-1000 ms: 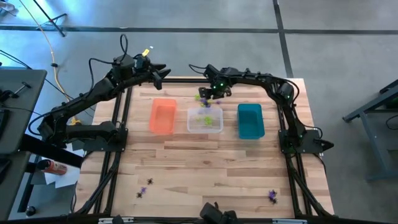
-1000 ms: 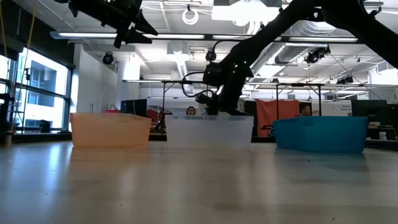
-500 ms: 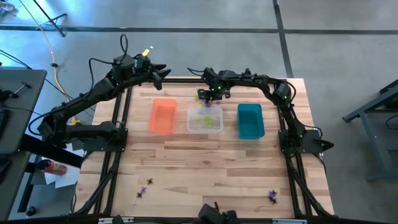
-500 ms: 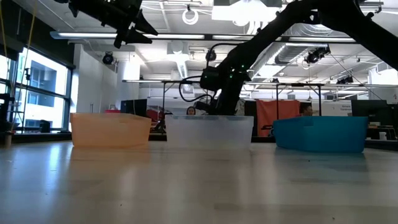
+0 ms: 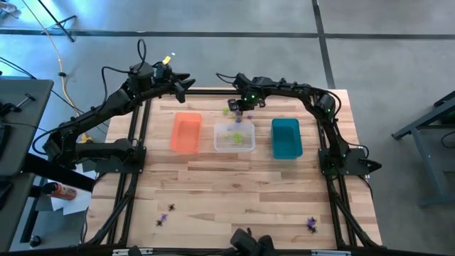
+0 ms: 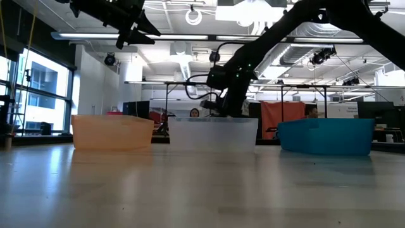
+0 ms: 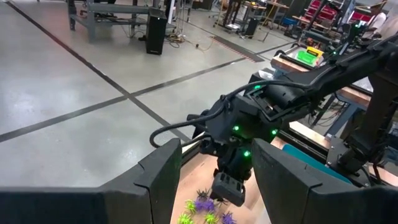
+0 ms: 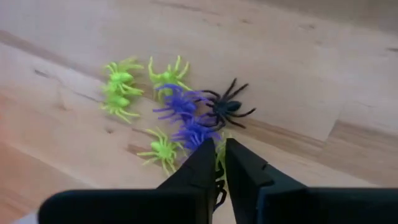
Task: Sort Halloween decoration
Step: Put the green spider toy into the transparent bin
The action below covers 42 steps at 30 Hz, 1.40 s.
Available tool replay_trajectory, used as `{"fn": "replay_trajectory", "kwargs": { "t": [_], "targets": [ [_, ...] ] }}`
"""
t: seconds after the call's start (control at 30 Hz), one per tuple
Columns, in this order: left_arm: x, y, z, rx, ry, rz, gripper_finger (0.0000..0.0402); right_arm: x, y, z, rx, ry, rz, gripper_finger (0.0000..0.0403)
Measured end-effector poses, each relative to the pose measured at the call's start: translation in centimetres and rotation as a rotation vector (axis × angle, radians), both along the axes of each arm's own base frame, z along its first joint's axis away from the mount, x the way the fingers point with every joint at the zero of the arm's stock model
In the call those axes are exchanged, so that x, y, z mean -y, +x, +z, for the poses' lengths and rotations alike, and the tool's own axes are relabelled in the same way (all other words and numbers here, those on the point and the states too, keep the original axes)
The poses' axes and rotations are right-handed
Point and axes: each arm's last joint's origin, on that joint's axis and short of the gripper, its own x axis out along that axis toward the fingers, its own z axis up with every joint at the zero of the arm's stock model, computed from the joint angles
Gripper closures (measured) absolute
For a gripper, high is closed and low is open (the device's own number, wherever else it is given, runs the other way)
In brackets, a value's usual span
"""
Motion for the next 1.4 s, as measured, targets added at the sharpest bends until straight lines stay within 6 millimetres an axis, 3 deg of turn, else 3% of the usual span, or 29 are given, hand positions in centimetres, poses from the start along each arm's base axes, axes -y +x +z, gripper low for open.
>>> {"fn": "replay_trajectory", "kwargs": {
  "t": [0.2,0.5,0.63,0.83,1.03,1.4],
  "targets": [
    [0.0,0.0,0.0,0.000,0.000,0.000,0.0220,0.3,-0.3,0.4,0.025,0.004,0.056,0.0384],
    [0.0,0.0,0.0,-0.001,-0.001,0.000,0.0220,1.3,-1.5,3.8,0.099,-0.108,0.169,0.0379],
    [0.0,0.0,-0.1,-0.011,-0.010,0.000,0.0220,1.2,-1.3,4.5,0.179,-0.082,0.242,0.0348],
    [0.1,-0.1,-0.5,-0.038,-0.034,0.000,0.0220,0.8,-1.3,4.4,0.115,-0.130,0.233,0.0291],
    [0.1,-0.1,-0.7,-0.056,-0.051,0.000,0.0220,1.2,-1.4,4.6,0.175,-0.068,0.176,0.0279],
    [0.1,-0.1,-0.7,-0.045,-0.066,0.004,0.0220,-1.2,2.9,3.3,0.272,-0.014,0.116,0.0279]
  ]
}}
